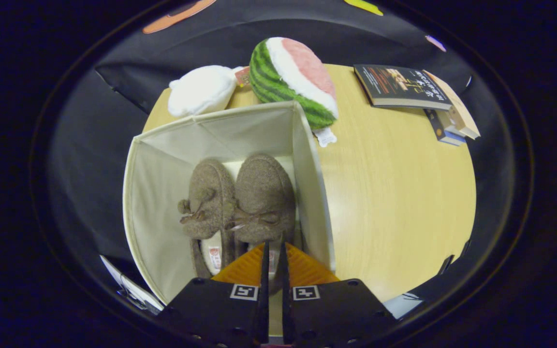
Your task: Open the storage box then place both shoes into the box .Put the left shoe in first, then the right shoe, with the right side of both shoes facing outward in a uniform manner.
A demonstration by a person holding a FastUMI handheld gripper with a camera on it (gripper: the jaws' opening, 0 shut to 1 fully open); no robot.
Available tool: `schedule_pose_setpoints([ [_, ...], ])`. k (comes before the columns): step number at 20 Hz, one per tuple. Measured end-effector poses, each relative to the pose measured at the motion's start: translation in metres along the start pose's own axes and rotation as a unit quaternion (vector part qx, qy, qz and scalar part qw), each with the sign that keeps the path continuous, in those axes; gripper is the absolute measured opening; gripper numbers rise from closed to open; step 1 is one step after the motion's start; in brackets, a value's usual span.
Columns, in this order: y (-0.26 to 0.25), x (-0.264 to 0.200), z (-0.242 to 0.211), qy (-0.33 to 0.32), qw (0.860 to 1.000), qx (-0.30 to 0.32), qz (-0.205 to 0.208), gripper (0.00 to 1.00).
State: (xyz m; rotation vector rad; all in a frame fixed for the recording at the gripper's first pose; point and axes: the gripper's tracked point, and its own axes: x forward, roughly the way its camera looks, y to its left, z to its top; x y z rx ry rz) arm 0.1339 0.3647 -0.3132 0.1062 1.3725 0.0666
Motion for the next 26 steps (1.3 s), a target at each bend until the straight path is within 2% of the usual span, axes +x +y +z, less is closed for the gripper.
schedule_pose_setpoints([
  [2, 0.004, -0.008, -0.003, -0.004, 1.000, -0.009, 0.007, 0.23],
  [4, 0.005, -0.017, -0.003, -0.016, 1.000, -0.022, 0.012, 0.29],
  [6, 0.010, -0.033, -0.005, -0.029, 0.999, -0.029, 0.032, 0.46],
  [7, 0.010, -0.042, -0.006, -0.037, 0.998, -0.034, 0.039, 0.62],
  [10, 0.007, -0.072, -0.009, -0.070, 0.994, -0.061, 0.057, 0.86],
  [11, 0.003, -0.083, -0.011, -0.084, 0.992, -0.070, 0.059, 0.97],
  [15, -0.025, -0.140, -0.014, -0.148, 0.985, -0.076, 0.047, 0.97],
  [18, -0.059, -0.195, -0.009, -0.217, 0.973, -0.063, 0.042, 0.96],
  [23, -0.140, -0.281, -0.011, -0.338, 0.940, -0.031, 0.033, 0.96],
  [26, -0.187, -0.327, -0.017, -0.414, 0.910, -0.026, 0.029, 0.96],
])
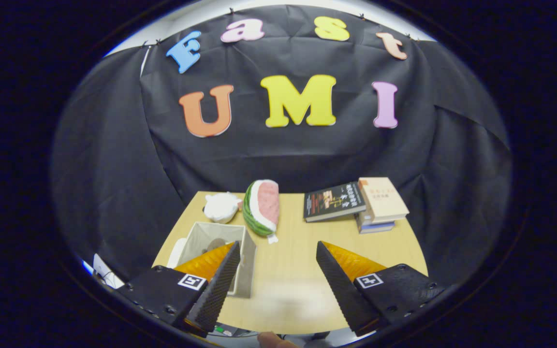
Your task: Open the storage box then place both shoes into the box .Put the left shoe in first, then the right shoe, with the right side of both shoes facing outward in a uniform manner.
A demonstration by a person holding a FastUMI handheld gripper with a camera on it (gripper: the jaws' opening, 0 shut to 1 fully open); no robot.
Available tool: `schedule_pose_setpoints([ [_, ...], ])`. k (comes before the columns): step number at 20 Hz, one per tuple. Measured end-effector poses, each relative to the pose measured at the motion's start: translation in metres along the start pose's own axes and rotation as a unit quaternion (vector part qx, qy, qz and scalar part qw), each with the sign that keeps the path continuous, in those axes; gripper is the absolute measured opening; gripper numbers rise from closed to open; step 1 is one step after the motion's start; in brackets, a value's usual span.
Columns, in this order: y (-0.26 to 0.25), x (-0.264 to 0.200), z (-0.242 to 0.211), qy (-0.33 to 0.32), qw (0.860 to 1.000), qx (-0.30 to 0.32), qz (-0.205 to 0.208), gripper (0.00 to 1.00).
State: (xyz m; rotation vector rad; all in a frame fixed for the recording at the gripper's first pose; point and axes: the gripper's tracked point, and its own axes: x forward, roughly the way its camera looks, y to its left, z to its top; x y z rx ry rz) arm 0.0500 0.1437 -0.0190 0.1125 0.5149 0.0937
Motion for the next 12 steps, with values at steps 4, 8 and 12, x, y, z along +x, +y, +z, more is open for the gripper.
schedule_pose_setpoints([
  [4, -0.046, -0.044, 0.016, -0.080, 0.997, 0.005, -0.011, 0.96],
  [8, -0.061, -0.071, 0.016, -0.127, 0.992, -0.004, -0.009, 0.96],
  [12, -0.045, -0.097, 0.014, -0.161, 0.987, -0.004, 0.014, 0.96],
])
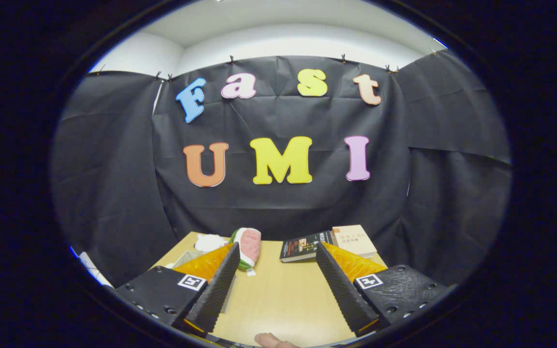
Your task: Open the storage box then place both shoes into the box .Put the left shoe in first, then the right shoe, with the right side of both shoes facing outward in a uniform manner.
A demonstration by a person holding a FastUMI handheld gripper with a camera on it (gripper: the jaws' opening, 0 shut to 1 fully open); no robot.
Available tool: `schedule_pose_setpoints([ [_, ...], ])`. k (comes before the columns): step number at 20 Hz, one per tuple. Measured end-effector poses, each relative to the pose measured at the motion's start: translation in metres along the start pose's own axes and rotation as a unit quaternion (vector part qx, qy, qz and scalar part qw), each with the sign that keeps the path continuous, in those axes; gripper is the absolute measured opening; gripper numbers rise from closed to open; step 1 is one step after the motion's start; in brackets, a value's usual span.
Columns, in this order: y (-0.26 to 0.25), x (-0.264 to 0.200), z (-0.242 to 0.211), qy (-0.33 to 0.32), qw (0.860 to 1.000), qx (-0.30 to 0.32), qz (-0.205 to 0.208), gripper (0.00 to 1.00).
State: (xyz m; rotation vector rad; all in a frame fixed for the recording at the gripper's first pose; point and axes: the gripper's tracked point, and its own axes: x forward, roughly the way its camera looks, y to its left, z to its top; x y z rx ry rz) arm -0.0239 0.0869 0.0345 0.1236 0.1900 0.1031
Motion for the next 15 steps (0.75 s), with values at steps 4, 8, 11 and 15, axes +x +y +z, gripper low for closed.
schedule_pose_setpoints([
  [4, 0.009, -0.012, 0.005, -0.032, 0.999, -0.016, 0.007, 0.96],
  [8, 0.021, -0.017, 0.008, -0.037, 0.999, -0.009, 0.008, 0.96],
  [11, 0.020, -0.019, 0.011, -0.042, 0.999, -0.003, 0.007, 0.96],
  [15, 0.025, -0.018, 0.014, -0.042, 0.999, -0.002, -0.001, 0.96],
])
